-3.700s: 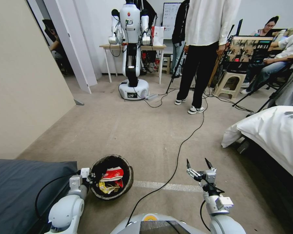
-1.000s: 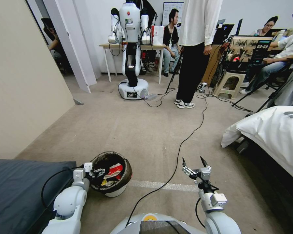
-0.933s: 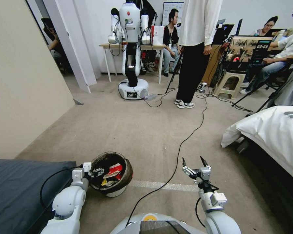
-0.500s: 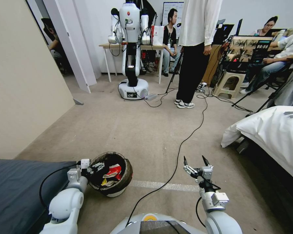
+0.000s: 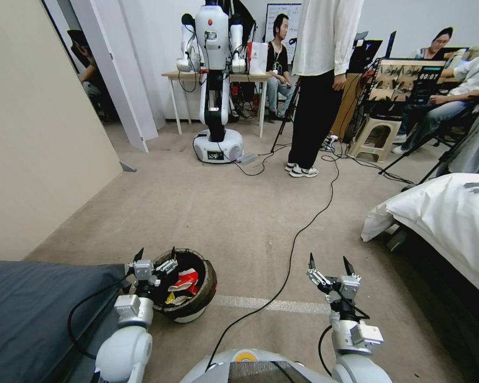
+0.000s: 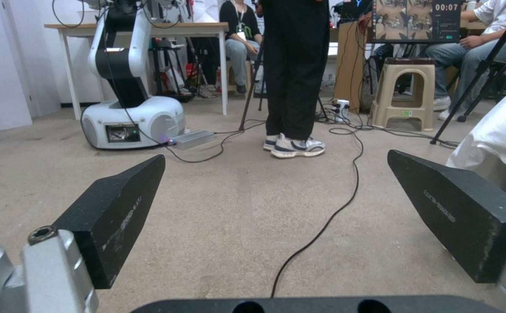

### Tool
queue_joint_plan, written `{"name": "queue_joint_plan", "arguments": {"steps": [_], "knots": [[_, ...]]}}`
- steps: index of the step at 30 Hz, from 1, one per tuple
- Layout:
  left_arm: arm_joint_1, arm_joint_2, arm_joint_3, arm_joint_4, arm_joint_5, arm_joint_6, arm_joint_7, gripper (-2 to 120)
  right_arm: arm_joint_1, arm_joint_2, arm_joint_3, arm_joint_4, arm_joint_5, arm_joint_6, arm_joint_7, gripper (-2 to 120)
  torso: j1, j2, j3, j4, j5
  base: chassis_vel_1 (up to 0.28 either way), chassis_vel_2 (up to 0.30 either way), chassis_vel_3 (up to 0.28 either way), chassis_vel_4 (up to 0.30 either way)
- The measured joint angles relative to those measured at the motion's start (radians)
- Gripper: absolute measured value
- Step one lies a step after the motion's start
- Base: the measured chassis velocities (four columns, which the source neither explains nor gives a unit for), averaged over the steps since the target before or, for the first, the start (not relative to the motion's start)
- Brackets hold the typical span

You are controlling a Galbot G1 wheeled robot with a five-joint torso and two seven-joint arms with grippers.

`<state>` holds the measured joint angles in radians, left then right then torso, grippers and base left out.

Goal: Pick up the trash bin, then pick up the garbage from the floor and place it into the trash bin.

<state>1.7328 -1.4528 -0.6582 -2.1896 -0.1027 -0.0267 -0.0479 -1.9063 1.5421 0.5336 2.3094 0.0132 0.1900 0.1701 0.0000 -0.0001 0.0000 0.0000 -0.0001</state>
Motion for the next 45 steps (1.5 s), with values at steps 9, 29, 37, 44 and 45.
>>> {"name": "queue_joint_plan", "arguments": {"steps": [9, 29, 37, 44, 45], "knots": [[0.022, 0.001, -0.005, 0.0, 0.03, -0.032, -0.019, 100, 0.005, -0.009, 0.014, 0.002, -0.003, -0.011, 0.002, 100, 0.0, 0.0, 0.0, -0.0001, 0.0001, 0.0, 0.0, 0.0, 0.0], [0.07, 0.001, -0.008, -0.029, 0.024, -0.071, -0.034, 100, 0.002, -0.023, 0.026, 0.005, -0.003, -0.017, 0.004, 100, 0.0, 0.0, 0.0, 0.0, 0.0001, 0.0, 0.0, 0.0, 0.0], [0.069, 0.001, -0.008, -0.029, 0.024, -0.069, -0.034, 100, 0.002, -0.023, 0.026, 0.005, -0.003, -0.017, 0.004, 100, 0.0, 0.0, 0.0, 0.0, 0.0001, 0.0, 0.0, 0.0, 0.0], [0.069, 0.001, -0.008, -0.029, 0.023, -0.069, -0.034, 100, 0.002, -0.023, 0.025, 0.005, -0.003, -0.017, 0.004, 100, 0.0, 0.0, 0.0, 0.0, 0.0001, 0.0, 0.0, 0.0, 0.0], [0.069, 0.001, -0.008, -0.029, 0.023, -0.069, -0.034, 100, 0.002, -0.023, 0.025, 0.005, -0.003, -0.017, 0.004, 100, 0.0, 0.0, 0.0, 0.0, 0.0001, 0.0, 0.0, 0.0, 0.0]]}}
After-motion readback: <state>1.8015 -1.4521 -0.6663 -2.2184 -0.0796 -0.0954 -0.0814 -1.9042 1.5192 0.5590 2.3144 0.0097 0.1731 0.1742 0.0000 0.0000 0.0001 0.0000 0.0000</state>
